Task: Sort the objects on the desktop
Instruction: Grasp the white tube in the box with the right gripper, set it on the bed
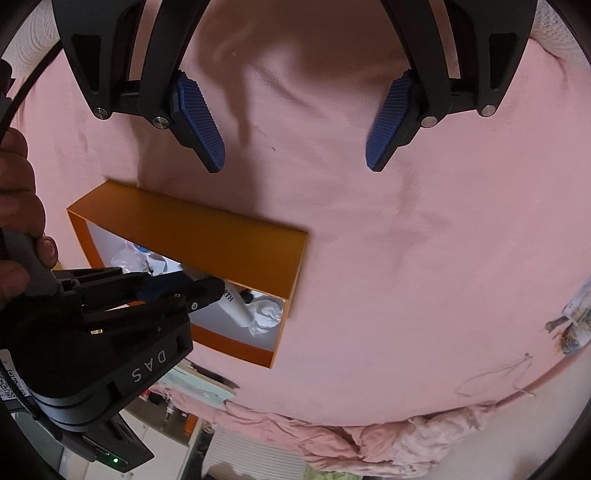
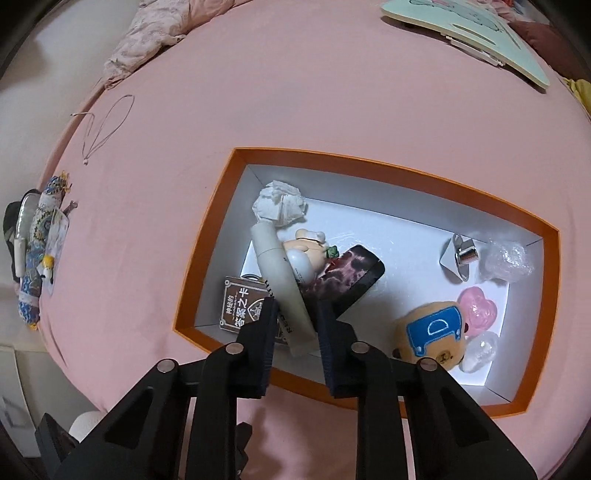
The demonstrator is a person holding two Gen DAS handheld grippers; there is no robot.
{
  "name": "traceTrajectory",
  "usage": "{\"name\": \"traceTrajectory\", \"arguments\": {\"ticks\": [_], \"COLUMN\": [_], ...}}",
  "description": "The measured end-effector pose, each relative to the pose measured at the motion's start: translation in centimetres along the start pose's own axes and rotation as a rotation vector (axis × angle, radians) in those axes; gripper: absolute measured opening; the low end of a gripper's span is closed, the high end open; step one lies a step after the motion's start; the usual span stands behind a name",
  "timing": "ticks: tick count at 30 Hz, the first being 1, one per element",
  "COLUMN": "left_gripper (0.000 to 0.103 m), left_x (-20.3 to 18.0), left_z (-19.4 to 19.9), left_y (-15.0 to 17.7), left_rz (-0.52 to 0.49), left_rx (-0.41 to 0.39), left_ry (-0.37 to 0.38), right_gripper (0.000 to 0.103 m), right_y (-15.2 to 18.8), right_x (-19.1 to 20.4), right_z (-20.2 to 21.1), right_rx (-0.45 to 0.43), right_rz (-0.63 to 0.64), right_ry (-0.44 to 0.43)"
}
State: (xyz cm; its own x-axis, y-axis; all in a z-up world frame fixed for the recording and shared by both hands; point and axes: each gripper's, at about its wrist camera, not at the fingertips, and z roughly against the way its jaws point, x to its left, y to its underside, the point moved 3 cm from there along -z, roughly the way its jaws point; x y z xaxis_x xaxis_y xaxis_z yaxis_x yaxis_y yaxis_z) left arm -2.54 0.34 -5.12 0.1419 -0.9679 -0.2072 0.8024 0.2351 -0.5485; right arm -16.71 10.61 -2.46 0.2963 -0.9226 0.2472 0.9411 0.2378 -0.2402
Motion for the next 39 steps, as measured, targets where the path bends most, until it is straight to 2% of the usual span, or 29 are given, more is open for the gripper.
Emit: {"name": "traceTrajectory", "arguments": {"ticks": [4, 10, 15, 20, 23, 26, 27, 31, 33, 35, 37, 39], "left_gripper": [0.078, 0.078, 0.078, 0.078, 0.078, 0.078, 0.078, 0.077, 0.071, 0.069, 0.069, 0.070], "left_x": [0.4, 0.0, 1.4, 1.5, 1.3, 1.1, 1.1, 0.6, -0.2, -1.7, -3.7, -5.6], "left_z": [0.3, 0.0, 0.2, 0.3, 0.4, 0.8, 1.0, 2.4, 3.2, 4.0, 4.5, 4.6], "left_y": [0.4, 0.6, 0.2, 0.2, 0.1, 0.0, 0.0, -0.3, -0.9, -1.9, -3.5, -5.4], "left_rz": [0.010, -0.004, -0.010, -0.022, -0.042, -0.056, -0.058, -0.077, -0.116, -0.184, -0.260, -0.314], "left_rx": [-0.007, -0.010, -0.009, -0.023, -0.034, -0.049, -0.054, -0.091, -0.113, -0.144, -0.160, -0.161], "left_ry": [0.000, -0.004, -0.013, -0.025, -0.014, 0.008, 0.017, 0.041, 0.035, 0.024, 0.018, 0.049], "right_gripper": [0.013, 0.012, 0.012, 0.012, 0.012, 0.030, 0.036, 0.039, 0.039, 0.041, 0.054, 0.062], "right_y": [0.3, 1.8, 6.2, 12.1, 15.1, 17.1, 17.4, 18.5, 18.7, 18.9, 19.2, 19.5], "right_x": [-0.9, -2.2, -4.5, -7.2, -8.3, -8.6, -8.7, -9.4, -9.5, -9.4, -9.4, -9.7], "right_z": [0.8, 6.2, 9.7, 9.5, 6.9, 3.9, 3.6, 4.3, 5.5, 6.6, 7.9, 8.4], "right_rx": [-0.027, -0.183, -0.252, -0.236, -0.164, -0.088, -0.088, -0.155, -0.200, -0.242, -0.315, -0.375], "right_rz": [-0.019, -0.052, -0.108, -0.202, -0.220, -0.205, -0.212, -0.238, -0.218, -0.189, -0.162, -0.186], "right_ry": [-0.058, -0.135, -0.189, -0.226, -0.189, -0.099, -0.084, -0.033, -0.016, -0.003, 0.051, 0.059]}}
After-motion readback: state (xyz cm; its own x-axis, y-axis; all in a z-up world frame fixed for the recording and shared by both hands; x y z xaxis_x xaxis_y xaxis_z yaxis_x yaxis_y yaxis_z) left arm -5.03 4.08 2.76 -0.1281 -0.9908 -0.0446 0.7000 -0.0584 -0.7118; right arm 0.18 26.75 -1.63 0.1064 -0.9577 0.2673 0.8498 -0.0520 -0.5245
